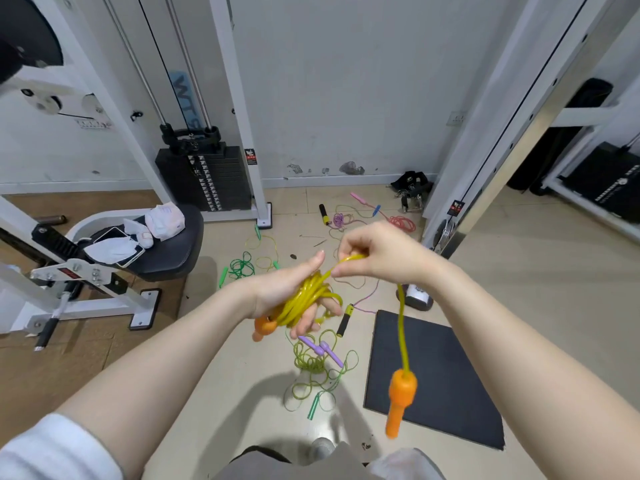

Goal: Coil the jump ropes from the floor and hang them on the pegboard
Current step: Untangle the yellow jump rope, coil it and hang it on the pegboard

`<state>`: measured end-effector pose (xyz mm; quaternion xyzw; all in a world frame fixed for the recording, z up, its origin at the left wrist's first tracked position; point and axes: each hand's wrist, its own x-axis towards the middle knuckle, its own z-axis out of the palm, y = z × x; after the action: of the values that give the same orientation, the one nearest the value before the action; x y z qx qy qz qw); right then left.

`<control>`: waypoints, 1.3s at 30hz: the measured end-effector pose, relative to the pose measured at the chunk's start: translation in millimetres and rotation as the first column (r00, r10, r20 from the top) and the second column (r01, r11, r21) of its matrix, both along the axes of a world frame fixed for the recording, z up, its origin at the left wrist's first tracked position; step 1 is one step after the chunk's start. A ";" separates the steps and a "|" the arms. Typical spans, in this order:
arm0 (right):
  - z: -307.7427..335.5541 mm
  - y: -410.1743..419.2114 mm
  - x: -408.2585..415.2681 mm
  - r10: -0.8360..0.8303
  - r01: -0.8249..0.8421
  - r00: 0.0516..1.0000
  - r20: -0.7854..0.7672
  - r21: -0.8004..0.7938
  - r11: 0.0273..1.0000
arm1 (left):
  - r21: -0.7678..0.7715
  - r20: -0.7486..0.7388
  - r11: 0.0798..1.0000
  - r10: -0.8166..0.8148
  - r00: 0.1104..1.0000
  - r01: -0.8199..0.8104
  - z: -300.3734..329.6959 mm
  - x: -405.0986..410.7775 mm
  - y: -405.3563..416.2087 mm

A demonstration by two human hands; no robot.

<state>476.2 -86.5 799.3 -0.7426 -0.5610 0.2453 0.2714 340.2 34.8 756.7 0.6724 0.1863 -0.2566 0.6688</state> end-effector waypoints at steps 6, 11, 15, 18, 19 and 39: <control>-2.7 4.1 11.7 -0.186 0.275 0.889 -0.418 0.164 0.947 | -0.513 0.327 0.773 -0.226 0.918 0.373 10.3 1.2 1.3; -33.4 7.7 -2.5 -0.180 0.269 0.724 -0.666 0.032 0.963 | -0.638 0.559 0.679 0.084 0.825 0.364 12.6 8.5 11.7; -48.4 7.1 -13.2 -0.138 0.144 0.769 -0.625 -0.040 0.989 | -0.689 0.415 0.702 0.586 0.696 -0.180 14.4 7.8 9.9; -55.2 0.6 -20.0 -0.067 -0.061 0.843 -0.534 -0.218 0.974 | -0.618 0.276 0.544 0.826 0.492 -0.567 7.1 15.4 19.2; -56.9 -1.2 -23.4 -0.061 -0.103 0.848 -0.527 -0.276 0.956 | -0.581 0.246 0.504 0.857 0.452 -0.639 3.1 16.9 24.6; -10.8 4.0 -15.6 -0.028 0.043 0.866 -0.499 0.018 0.999 | -0.148 0.319 0.986 0.123 0.940 -0.079 18.3 -6.5 4.2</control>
<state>460.6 -82.4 788.4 -0.6604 -0.4618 0.4155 0.4219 333.7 39.0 775.0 0.6492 0.0898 -0.1188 0.7459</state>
